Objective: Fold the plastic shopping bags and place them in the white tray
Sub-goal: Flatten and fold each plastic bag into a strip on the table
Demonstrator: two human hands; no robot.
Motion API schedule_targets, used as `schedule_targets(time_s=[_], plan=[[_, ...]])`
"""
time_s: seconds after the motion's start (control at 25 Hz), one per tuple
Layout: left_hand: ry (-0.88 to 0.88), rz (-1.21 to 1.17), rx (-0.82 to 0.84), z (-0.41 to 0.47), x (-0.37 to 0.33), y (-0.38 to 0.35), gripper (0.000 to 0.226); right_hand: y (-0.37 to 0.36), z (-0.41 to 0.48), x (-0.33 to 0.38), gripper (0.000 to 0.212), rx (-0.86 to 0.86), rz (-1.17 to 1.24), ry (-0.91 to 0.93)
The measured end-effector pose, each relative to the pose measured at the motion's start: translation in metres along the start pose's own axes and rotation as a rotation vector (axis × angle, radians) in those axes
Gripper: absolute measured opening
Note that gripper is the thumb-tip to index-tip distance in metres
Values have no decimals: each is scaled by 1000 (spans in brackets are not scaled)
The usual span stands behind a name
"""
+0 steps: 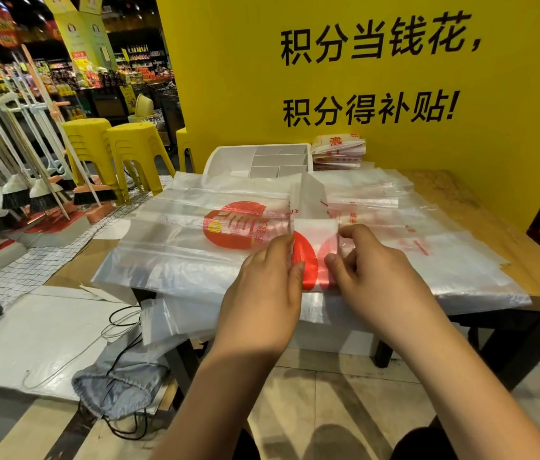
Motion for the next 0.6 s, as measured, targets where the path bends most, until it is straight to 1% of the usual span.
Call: schedule_targets(time_s=[0.12,0.24,0.36,0.44,0.52,0.56,0.6], plan=[[-13,98,25,3,-2,0,32,-1,2,6,26,15,-124,-30],[-29,127,36,8,0,-1,27,-2,4,13,19,35,-241,-62],[-64,210,65,11,2,-1,26,-6,6,14,19,61,-367,-51],[-162,318,72,17,6,0,28,-7,10,7,24,20,-432,35],[-279,406,128,26,13,4,33,-8,16,-7,35,-30,-460,207],[-306,419,191,31,16,6,39,-6,19,-13,43,-8,-465,285],[-312,418,267,35,19,8,47,-4,21,-18,52,51,-471,339]])
Point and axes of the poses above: each hand's wrist, its own z-axis towards the middle knuckle, its own y-axis out of the back of the hand, x = y × z, the point moved 1 cm from there along z, towards the middle knuckle, and after that the axes turned 4 degrees about -z, right-handed, at the moved point
